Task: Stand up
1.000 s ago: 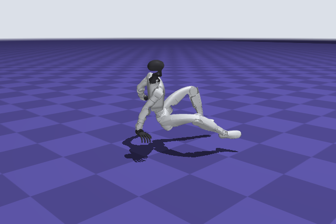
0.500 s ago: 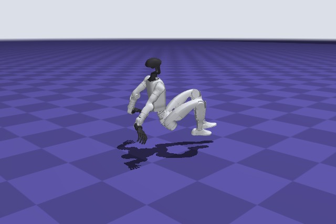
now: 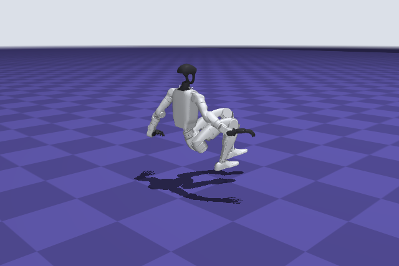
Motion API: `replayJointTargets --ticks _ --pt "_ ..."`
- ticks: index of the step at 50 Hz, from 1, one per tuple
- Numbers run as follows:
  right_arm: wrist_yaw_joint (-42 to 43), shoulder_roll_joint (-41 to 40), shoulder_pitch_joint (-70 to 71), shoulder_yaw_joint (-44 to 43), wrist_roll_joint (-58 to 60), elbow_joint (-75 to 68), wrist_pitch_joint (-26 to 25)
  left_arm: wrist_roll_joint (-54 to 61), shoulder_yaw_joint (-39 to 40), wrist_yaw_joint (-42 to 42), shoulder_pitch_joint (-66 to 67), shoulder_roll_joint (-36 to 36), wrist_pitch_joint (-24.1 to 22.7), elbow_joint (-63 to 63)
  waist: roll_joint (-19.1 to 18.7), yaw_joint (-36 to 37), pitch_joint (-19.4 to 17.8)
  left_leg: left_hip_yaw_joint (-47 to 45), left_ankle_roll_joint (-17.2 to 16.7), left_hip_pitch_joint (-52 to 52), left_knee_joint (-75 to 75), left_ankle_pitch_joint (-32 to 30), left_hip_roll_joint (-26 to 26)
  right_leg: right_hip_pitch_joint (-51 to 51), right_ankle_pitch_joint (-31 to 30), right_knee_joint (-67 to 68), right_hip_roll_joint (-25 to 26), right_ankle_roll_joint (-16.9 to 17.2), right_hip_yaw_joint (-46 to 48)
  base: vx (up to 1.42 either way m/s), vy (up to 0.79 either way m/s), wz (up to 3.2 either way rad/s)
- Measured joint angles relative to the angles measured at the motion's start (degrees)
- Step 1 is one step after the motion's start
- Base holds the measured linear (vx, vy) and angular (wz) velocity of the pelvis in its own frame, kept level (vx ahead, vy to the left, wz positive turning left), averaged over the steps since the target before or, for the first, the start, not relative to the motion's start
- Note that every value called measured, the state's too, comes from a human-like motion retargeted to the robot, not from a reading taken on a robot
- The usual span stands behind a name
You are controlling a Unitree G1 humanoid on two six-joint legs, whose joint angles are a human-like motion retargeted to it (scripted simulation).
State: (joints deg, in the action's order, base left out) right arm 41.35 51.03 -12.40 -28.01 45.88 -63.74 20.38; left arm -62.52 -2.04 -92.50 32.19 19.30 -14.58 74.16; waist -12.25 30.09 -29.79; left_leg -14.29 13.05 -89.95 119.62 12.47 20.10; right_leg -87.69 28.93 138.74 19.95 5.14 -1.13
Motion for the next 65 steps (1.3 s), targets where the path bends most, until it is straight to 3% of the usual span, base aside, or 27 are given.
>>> replayJointTargets --ticks 2,5,8,10,12,13,15,21,24,30,34,40,45,54,60,65 --pt "-2.7 0.1 7.1 4.2 -2.4 -1.2 0.4 -0.7 2.1 0.0 -2.1 1.3 0.1 3.0 4.1 1.0 0.0 1.1 -0.2 0.0 4.0 -0.7 -1.7 1.4 2.4 0.9 0.5 -1.7 -2.3 0.03 -0.23 0.11" --pt "-4.5 -3.5 18.3 10.9 -6.7 -3.9 1.3 -0.7 6.5 0.0 -4.8 3.7 -0.2 7.5 11.5 -0.8 0.0 2.9 -1.2 0.0 11.4 5.8 -2.9 4.0 7.7 1.7 -1.0 -2.1 -6.5 0.05 -0.32 0.76" --pt "-6.7 -9.6 29.3 17.4 -10.7 -6.4 2.2 1.3 10.4 0.0 -7.5 6.4 -0.6 11.8 20.8 -5.5 0.0 4.3 -4.2 0.0 14.6 19.8 -2.8 3.3 12.0 2.5 -2.7 -1.9 -9.6 0.13 -0.44 1.05" --pt "-7.2 -12.4 34.9 19.8 -11.3 -7.7 2.0 1.5 11.9 0.0 -9.4 8.2 -1.1 13.3 24.5 -7.2 0.0 7.0 -8.1 0.0 14.7 27.4 -0.7 0.9 14.1 3.2 -3.6 -2.7 -9.1 0.1 -0.47 0.74" --pt "-7.3 -13.8 36.5 22.8 -10.2 -8.3 1.2 1.6 11.2 0.0 -8.5 10.1 -2.3 15.3 26.2 -7.3 0.0 4.7 -9.6 0.0 16.1 34.0 -2.7 1.4 15.2 4.1 -3.9 -3.7 -9.5 0.28 -0.24 0.4" --pt "-7.2 -13.9 37.8 23.5 -9.2 -8.2 0.8 1.1 11.1 0.0 -8.9 10.8 -2.8 16.2 26.6 -8.0 0.0 6.0 -10.8 0.0 17.2 35.4 0.5 0.7 16.4 4.6 -5.0 -4.4 -9.0 0.19 -0.19 0.73" --pt "-6.9 -13.5 39.3 26.2 -7.1 -7.6 0.0 0.0 10.1 0.0 -8.3 11.4 -4.0 19.0 27.8 -9.4 0.0 4.6 -13.1 0.0 17.6 37.5 -1.6 0.4 17.5 5.8 -5.7 -5.0 -10.2 0.18 -0.15 0.8" --pt "-8.7 -14.4 45.2 31.8 -7.0 -3.3 -0.4 -3.4 11.0 8.7 -7.4 10.5 -3.9 22.9 28.9 -16.4 0.0 1.9 -15.6 0.0 15.8 37.5 -2.3 -1.1 21.0 6.5 -8.0 -7.5 -11.2 0.09 0.0 0.48" --pt "-10.6 -16.3 47.9 31.7 -8.3 -1.1 0.2 -2.8 11.7 21.7 -9.6 9.7 0.0 22.0 28.7 -19.3 0.0 1.5 -15.2 0.0 13.2 37.5 -2.4 -2.3 21.1 3.4 -7.7 -9.6 -9.9 -0.01 0.2 -0.01" --pt "-12.9 -17.5 51.2 27.4 -11.3 -0.3 2.9 -5.7 15.5 62.1 -23.3 8.0 12.2 16.2 26.7 -21.2 0.0 3.0 -15.1 0.0 1.7 34.5 -2.6 -2.3 21.1 -9.9 -8.0 -13.0 -7.5 0.14 0.17 -0.11" --pt "-16.3 -18.6 54.5 24.2 -10.3 -2.7 3.2 -5.3 17.4 81.7 -36.5 9.5 14.4 10.4 26.2 -23.9 0.0 3.3 -16.0 0.0 -9.9 30.0 -4.1 -2.2 19.8 -21.2 -10.0 -13.9 -7.3 0.1 0.16 0.1" --pt "-20.9 -20.4 56.8 18.8 -9.4 -6.5 3.4 0.3 18.4 82.2 -52.0 13.1 11.9 4.1 21.6 -24.5 1.2 6.8 -18.7 0.0 -26.2 22.9 -4.1 -1.5 12.9 -40.2 -8.5 -14.0 -4.3 0.15 0.18 -0.44" --pt "-26.8 -25.2 52.2 15.5 -7.5 -12.9 1.3 7.3 19.6 85.1 -56.1 13.0 9.3 4.5 17.5 -24.6 9.7 7.3 -20.2 4.5 -41.7 17.8 -1.9 2.9 5.7 -58.9 -6.8 -13.1 -3.8 0.28 0.21 -0.79" --pt "-38.1 -33.4 38.1 13.4 -0.8 -21.7 -7.0 12.9 20.4 94.5 -51.9 7.6 7.8 5.2 12.1 -26.7 12.1 3.0 -19.6 32.8 -71.4 8.3 -3.2 30.6 -7.6 -91.1 -9.4 -9.6 -7.0 0.38 0.21 -0.25" --pt "-37.5 -36.4 28.6 14.7 1.7 -23.9 -8.6 13.2 18.7 98.5 -47.4 2.1 6.6 4.4 11.0 -31.0 13.6 -1.4 -18.2 53.2 -91.1 0.8 -6.9 49.5 -14.3 -109.3 -14.4 -8.2 -9.0 0.48 0.12 0.23" --pt "-38.7 -37.3 22.3 14.7 5.2 -25.1 -10.8 10.9 16.2 102.4 -44.8 -2.2 5.8 1.6 10.8 -33.3 16.5 -4.6 -17.0 67.3 -103.8 -2.8 -10.8 62.1 -16.5 -119.0 -17.4 -8.7 -9.5 0.54 0.03 0.05"
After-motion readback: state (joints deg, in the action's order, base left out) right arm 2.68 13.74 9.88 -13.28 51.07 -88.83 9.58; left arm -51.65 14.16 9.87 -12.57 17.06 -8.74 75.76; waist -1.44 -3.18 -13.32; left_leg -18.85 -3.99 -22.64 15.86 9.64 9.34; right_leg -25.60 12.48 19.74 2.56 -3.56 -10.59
